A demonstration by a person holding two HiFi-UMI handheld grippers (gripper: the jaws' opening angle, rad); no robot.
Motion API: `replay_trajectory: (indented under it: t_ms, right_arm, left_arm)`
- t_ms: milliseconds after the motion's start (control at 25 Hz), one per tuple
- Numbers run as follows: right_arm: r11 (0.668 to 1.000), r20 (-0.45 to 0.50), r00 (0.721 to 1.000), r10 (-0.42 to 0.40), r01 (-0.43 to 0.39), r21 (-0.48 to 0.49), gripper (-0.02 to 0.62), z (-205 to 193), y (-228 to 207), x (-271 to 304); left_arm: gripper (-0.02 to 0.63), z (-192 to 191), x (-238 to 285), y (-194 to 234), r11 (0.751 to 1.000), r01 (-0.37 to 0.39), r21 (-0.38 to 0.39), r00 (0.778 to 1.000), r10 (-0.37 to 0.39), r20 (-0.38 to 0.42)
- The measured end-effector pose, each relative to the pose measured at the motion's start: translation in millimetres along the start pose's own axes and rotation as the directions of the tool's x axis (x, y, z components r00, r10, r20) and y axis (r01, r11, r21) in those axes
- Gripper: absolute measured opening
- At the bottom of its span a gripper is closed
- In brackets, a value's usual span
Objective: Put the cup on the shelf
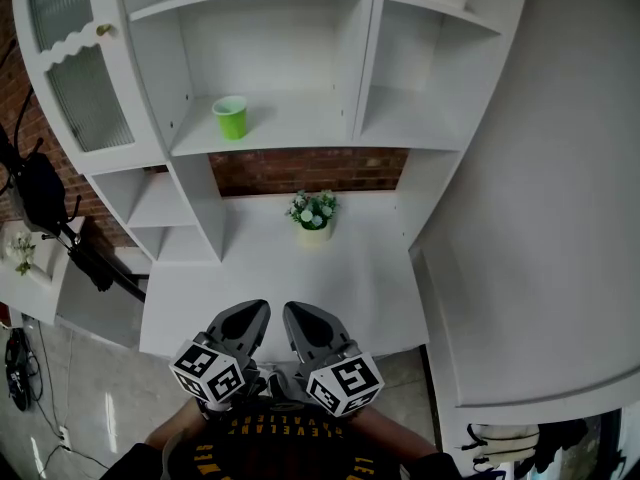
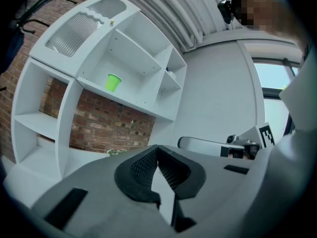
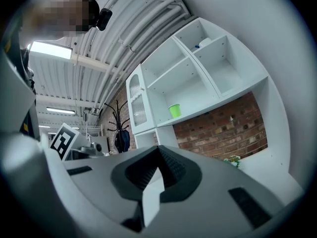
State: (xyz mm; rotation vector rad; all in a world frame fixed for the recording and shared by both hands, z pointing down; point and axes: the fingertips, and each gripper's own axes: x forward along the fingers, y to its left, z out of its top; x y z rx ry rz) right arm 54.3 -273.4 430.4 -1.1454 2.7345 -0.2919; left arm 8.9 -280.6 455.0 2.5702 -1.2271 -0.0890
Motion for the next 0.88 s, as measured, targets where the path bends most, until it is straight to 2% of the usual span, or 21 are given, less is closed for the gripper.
replay_trajectory:
  t_ms: [880]
  right_arm:
    - [1.0,-0.011,1.0,-0.012,0.012,0.01,0.006,-5.7,-8.4,2.9]
  left_arm:
    - [0.003,0.7,7.1,7.7,1.0,-0.009,0.003,1.0,0.009,-0.003]
